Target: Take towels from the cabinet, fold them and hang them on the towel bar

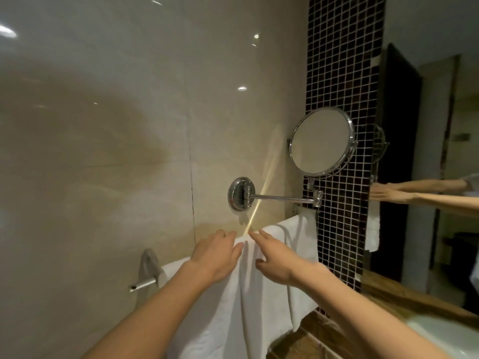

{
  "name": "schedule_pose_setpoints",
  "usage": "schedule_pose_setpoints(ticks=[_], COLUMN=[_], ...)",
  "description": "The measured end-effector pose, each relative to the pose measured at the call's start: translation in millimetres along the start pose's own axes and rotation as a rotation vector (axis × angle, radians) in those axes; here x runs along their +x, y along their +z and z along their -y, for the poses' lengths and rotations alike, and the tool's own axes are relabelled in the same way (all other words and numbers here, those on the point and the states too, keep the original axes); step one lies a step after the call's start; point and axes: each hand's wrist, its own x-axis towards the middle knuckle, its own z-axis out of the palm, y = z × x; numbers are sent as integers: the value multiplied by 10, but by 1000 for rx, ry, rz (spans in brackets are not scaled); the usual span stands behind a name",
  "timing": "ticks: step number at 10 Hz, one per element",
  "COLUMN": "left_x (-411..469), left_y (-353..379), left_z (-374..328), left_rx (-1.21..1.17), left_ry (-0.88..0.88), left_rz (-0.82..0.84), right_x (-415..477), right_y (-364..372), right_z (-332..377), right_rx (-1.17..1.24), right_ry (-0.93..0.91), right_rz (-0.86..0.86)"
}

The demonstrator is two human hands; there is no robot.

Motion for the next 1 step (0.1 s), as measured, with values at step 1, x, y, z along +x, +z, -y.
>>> schedule_pose_setpoints(ticks=[1], left_x=[-181], left_y=[-98], left_z=[32], left_rx=[-372], left_ry=[-6], left_rz=[-139], right_x=[-247], right_y=[-56], right_z=[87], right_rx=[61], right_ry=[11], right_rz=[-100])
